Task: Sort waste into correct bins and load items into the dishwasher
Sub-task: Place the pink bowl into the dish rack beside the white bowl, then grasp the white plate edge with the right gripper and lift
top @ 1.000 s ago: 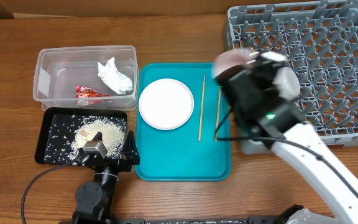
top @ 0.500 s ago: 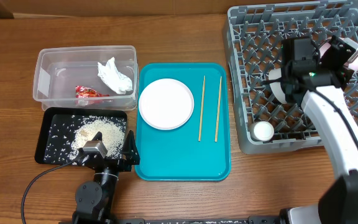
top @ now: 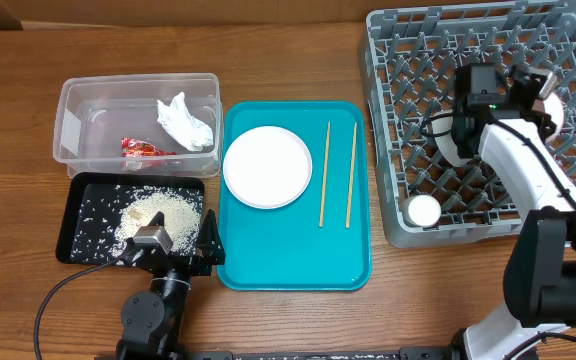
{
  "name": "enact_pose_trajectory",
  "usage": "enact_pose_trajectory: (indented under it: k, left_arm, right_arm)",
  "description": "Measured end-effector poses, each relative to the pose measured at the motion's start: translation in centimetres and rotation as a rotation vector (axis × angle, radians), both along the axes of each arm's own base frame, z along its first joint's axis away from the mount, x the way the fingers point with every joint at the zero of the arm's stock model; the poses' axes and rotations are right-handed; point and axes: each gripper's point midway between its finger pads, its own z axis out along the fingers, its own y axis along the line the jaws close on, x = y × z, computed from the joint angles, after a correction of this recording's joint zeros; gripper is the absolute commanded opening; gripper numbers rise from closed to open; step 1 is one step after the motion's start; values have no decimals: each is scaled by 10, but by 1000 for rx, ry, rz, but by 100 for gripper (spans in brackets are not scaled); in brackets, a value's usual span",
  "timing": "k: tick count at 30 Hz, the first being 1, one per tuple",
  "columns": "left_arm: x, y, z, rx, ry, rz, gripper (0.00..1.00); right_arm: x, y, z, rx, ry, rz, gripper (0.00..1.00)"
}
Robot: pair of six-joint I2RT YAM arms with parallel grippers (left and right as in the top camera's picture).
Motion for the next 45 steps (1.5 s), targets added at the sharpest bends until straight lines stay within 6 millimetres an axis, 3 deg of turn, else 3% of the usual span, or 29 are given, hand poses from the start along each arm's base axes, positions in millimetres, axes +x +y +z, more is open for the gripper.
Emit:
enact_pose_trajectory:
  k: [2, 8, 11, 15, 19, 20, 21, 22, 26, 28, 30, 33, 36, 41, 45]
  left_arm:
    - [0, 0, 0, 0, 0, 0, 100]
    - [0, 0, 0, 0, 0, 0, 100]
    - [0, 0, 0, 0, 0, 0, 100]
    - [0, 0, 0, 0, 0, 0, 100]
    - [0, 0, 0, 0, 0, 0, 100]
    - [0, 0, 0, 0, 0, 0, 100]
    - [0, 0, 0, 0, 0, 0, 100]
    - [0, 0, 0, 0, 0, 0, 100]
    - [0, 0, 0, 0, 0, 0, 100]
    - [0, 0, 0, 0, 0, 0, 100]
    - [0, 0, 0, 0, 0, 0, 100]
    - [0, 0, 0, 0, 0, 0, 100]
    - [0, 0, 0, 0, 0, 0, 100]
    - [0, 0, 0, 0, 0, 0, 100]
    - [0, 0, 0, 0, 0, 0, 100]
  right_arm:
    - [-1, 8, -5, 21, 33, 25, 7]
    - [-5, 27, -20, 87, 130, 87, 45]
    - [-7, 38, -25, 111, 168, 115, 54]
    - [-10, 64, -20, 191, 202, 161, 56]
    - [-5, 116, 14, 412, 131, 281, 55]
    - [-3, 135, 27, 489, 92, 332, 55]
    - [-4, 167, 43, 615, 47, 418, 54]
    - [-6, 180, 49, 668, 34, 454, 54]
    - [-30, 271, 65, 995, 55, 688, 54]
    - [-43, 310, 59, 1108, 108, 761, 55]
    - [-56, 352, 34, 1202, 182, 798, 55]
    - [-67, 385, 0, 1254, 241, 801, 54]
    - [-71, 416, -49, 1287, 280, 782, 53]
    - [-57, 416, -96, 1254, 247, 653, 53]
    - [-40, 418, -122, 1255, 204, 594, 41]
